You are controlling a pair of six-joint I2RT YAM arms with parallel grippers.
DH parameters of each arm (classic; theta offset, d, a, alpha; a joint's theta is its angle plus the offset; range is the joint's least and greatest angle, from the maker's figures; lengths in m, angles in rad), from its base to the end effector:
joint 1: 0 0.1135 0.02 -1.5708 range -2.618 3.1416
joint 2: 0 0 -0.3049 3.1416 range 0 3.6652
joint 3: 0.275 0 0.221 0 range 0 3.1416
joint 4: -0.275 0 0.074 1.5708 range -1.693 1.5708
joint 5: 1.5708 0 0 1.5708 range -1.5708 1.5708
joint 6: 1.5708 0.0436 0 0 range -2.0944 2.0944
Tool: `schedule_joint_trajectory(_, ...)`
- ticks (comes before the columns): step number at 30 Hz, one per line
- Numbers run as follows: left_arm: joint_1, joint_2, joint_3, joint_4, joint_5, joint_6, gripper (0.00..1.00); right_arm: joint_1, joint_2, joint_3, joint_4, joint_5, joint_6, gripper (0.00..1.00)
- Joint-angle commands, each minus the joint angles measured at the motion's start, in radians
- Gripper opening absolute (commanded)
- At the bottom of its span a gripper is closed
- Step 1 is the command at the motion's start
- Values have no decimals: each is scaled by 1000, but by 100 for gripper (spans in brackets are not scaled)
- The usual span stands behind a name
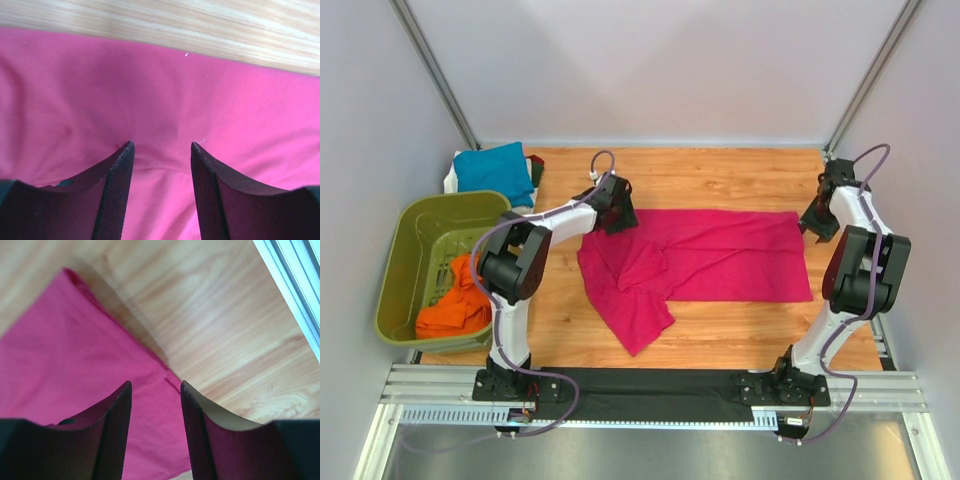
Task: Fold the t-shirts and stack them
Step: Fold the tshirt
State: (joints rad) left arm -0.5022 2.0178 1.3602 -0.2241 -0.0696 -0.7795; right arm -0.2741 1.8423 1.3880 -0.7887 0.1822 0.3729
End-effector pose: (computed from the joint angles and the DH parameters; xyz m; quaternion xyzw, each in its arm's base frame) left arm 0.3797 -0.2051 0.2153 -0.1416 0.9300 -0.1756 0.2902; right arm 0.3414 -0.1042 0.2572 0.3264 0.9268 -0.0816 0.1667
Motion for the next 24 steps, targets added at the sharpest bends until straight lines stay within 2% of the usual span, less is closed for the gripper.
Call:
schedule_joint_trajectory(1, 11, -112, 33, -38, -48, 91, 57, 35, -80, 88, 52, -67, -12, 45)
schedule_joint_trajectory(5, 13, -152, 48, -44, -73, 118, 57, 72, -49, 111, 128, -162, -17, 33)
schedule_joint_trajectory(9, 24, -148, 50, -58, -85, 99, 57, 93, 41, 167, 134, -167, 0, 24)
schedule_joint_trajectory(18, 71, -77, -4, -47, -24, 0, 52, 101, 205, 175, 161, -147, 0, 13)
schedule_joint_trajectory(24, 103, -18, 11, -61, -4, -29, 51, 101, 278, 210, 166, -136, 3, 12)
